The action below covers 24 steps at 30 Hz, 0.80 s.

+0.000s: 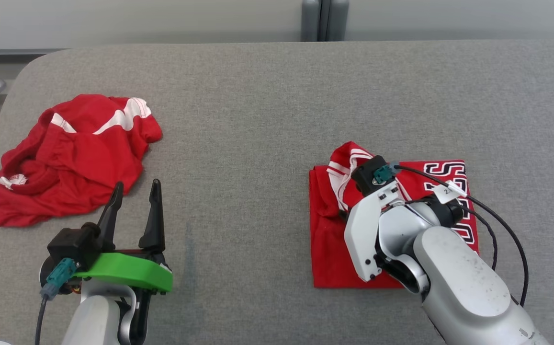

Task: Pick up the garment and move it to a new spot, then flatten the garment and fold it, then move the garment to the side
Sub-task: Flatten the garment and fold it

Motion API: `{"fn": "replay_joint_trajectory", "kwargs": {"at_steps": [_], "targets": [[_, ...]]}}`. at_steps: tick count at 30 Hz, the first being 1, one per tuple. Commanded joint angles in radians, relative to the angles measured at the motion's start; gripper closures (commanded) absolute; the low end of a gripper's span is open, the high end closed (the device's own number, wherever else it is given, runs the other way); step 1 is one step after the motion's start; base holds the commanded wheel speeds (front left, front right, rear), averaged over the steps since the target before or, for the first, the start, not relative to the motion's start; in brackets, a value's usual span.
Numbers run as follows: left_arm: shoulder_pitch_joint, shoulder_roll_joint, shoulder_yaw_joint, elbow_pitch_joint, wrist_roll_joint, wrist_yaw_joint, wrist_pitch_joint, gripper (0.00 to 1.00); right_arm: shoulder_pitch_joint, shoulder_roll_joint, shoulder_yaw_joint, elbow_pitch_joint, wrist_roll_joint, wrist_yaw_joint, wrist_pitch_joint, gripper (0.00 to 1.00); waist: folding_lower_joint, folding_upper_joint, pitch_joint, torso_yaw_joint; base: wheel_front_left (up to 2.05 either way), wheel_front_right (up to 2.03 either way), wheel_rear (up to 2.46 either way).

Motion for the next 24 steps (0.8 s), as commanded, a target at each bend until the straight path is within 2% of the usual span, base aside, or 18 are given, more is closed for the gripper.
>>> {"fn": "replay_joint_trajectory", "kwargs": {"at_steps": [1,5,6,7,11,13,17,20,24], "targets": [[-0.018,-0.003,0.004,0.000,-0.006,-0.002,0.000,0.00,-0.011,0.005,0.012,0.011,0.010,0.000,-0.009,1.00,0.0000,0.0000,0.006,0.007,0.00,0.00,0.00],[-0.020,-0.006,0.003,0.002,-0.005,-0.002,0.000,0.00,-0.028,0.011,0.041,0.043,0.032,0.000,-0.012,1.00,0.0000,0.0000,0.010,0.013,0.00,0.00,0.00],[-0.021,-0.006,0.004,0.003,-0.006,-0.002,0.000,0.00,-0.027,0.011,0.046,0.050,0.038,0.000,-0.008,0.64,0.0000,0.0000,0.010,0.013,0.00,0.00,0.00],[-0.023,-0.007,0.005,0.003,-0.007,-0.002,0.000,0.00,-0.026,0.013,0.045,0.051,0.043,0.000,-0.013,0.00,0.0000,0.0000,0.010,0.013,0.00,0.00,0.00],[-0.020,-0.006,0.010,0.006,-0.007,-0.002,0.000,0.00,-0.028,0.022,0.055,0.017,0.085,0.000,-0.047,0.00,0.0000,0.0000,0.005,0.009,0.00,0.00,0.00],[-0.017,-0.005,0.011,0.008,-0.007,-0.002,0.000,0.00,-0.014,0.035,0.065,-0.034,0.160,0.000,-0.062,0.00,0.0000,0.0000,0.000,0.005,0.00,0.00,0.00],[0.000,-0.006,0.019,0.006,-0.001,-0.002,0.000,0.00,-0.003,0.015,0.068,-0.204,0.291,0.000,-0.113,0.00,0.0000,0.0000,-0.014,-0.011,0.00,0.00,0.00],[0.006,-0.005,0.022,0.008,-0.001,-0.002,0.000,0.00,0.018,-0.019,0.019,-0.283,0.285,-0.001,-0.168,0.00,0.0000,0.0000,-0.023,-0.021,0.00,0.00,0.00],[0.012,-0.007,0.024,0.007,0.001,-0.002,0.000,0.00,0.065,-0.052,-0.102,-0.323,0.206,0.000,-0.262,0.00,0.0000,0.0000,-0.036,-0.033,0.00,0.00,0.00]]}}
